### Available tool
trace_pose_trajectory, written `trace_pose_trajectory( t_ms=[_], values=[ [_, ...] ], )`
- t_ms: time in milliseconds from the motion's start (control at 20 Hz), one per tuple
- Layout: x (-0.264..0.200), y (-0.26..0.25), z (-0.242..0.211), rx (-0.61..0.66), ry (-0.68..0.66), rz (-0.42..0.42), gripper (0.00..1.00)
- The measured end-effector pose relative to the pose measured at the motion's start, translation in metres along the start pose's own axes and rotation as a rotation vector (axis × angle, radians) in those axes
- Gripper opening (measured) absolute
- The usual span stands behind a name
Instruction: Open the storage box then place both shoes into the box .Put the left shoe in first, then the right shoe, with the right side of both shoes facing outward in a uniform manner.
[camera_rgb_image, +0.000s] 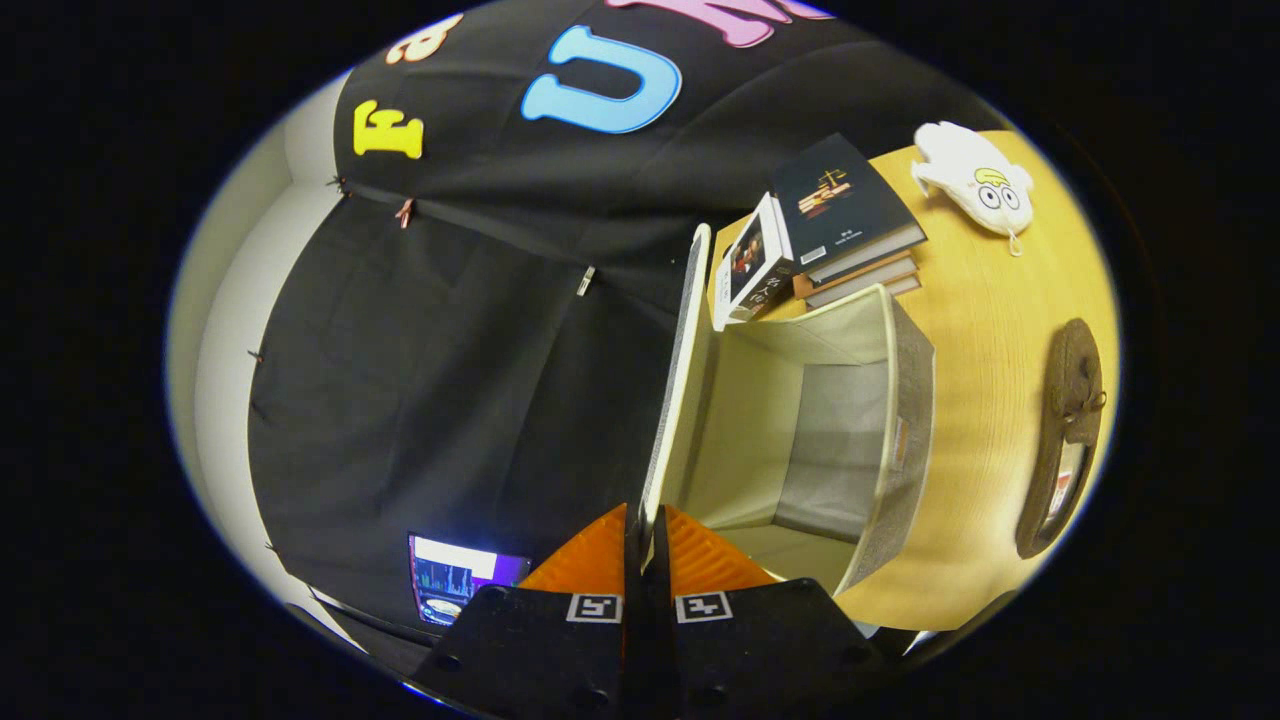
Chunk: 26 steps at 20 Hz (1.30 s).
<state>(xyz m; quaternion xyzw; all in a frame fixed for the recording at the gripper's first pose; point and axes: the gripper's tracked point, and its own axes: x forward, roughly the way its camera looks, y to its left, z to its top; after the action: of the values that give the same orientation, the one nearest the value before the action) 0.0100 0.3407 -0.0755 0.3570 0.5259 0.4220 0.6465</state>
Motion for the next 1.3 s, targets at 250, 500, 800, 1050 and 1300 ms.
trace_pose_trajectory(
  t_ms=[250, 500, 800, 1050, 1300],
  values=[
    [0.02, 0.03, 0.001, -0.03, 0.008, -0.043, 0.05],
    [0.056, 0.078, 0.008, -0.042, -0.006, -0.055, 0.05],
    [0.117, 0.1, -0.019, -0.07, 0.041, -0.1, 0.05],
    [0.166, 0.105, -0.032, -0.064, 0.042, -0.108, 0.08],
    [0.198, 0.101, -0.046, -0.092, 0.083, -0.131, 0.19]
  ],
)
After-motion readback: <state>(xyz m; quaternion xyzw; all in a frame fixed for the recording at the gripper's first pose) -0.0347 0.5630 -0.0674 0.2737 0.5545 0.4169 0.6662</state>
